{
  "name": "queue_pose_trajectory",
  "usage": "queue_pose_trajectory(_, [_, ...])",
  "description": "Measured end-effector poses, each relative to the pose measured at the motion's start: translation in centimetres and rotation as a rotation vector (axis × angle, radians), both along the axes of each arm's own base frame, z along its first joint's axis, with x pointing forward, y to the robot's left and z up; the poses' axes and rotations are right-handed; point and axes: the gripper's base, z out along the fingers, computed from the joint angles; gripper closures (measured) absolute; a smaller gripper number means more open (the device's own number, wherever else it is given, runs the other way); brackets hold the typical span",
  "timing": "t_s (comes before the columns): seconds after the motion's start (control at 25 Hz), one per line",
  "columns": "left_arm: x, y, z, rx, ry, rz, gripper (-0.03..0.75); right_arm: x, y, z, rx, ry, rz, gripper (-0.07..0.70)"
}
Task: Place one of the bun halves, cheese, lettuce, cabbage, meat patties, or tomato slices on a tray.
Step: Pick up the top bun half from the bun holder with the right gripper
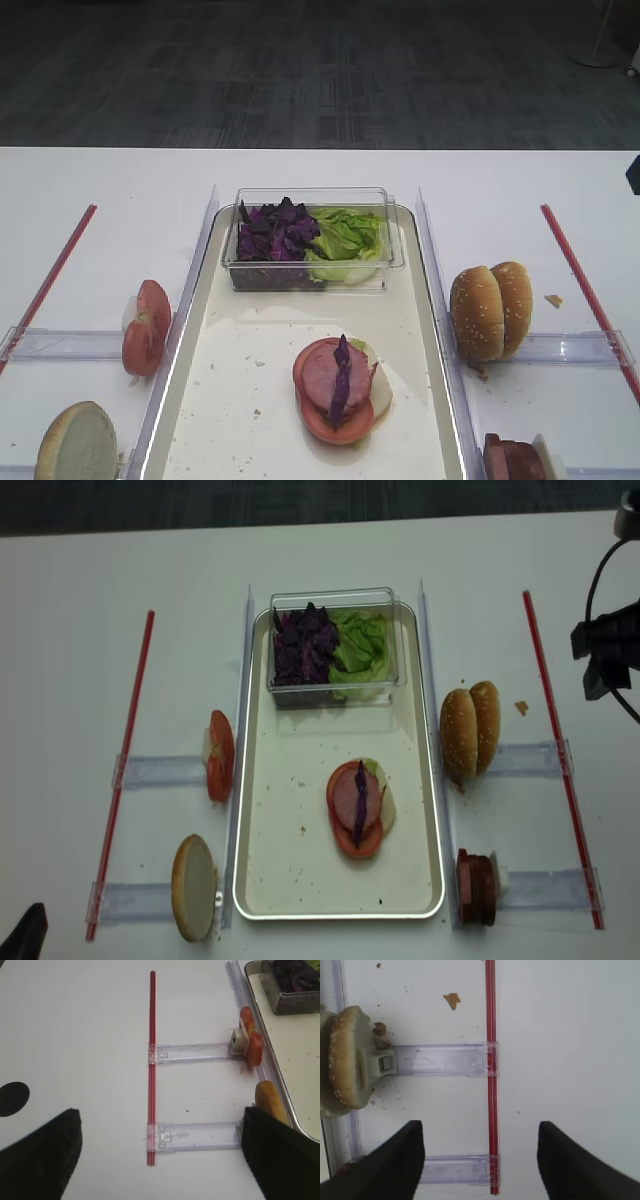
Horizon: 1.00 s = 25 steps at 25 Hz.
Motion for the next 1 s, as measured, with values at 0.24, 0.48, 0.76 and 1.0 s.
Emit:
queue_pose_trajectory(0.24, [0.0, 0.0, 0.0, 0.000, 0.000, 0.000, 0.118, 2.0, 0.0, -1.0, 0.008, 0.048, -0.001, 0.122])
queue_pose_trajectory(0.48, [0.0, 0.0, 0.0, 0.000, 0.000, 0.000, 0.118, 2.2, 0.0, -1.1, 0.009, 0.053, -0.001, 0.122])
queue_pose_trajectory(0.76, [0.0, 0.0, 0.0, 0.000, 0.000, 0.000, 0.118, 2.0, 0.4, -1.1, 0.040, 0.076, -0.005, 0.122])
queue_pose_trajectory(1.0, [0.0, 0.0, 0.0, 0.000, 0.000, 0.000, 0.118, 1.9, 3.0, -1.1, 0.024, 0.073, 0.019, 0.122])
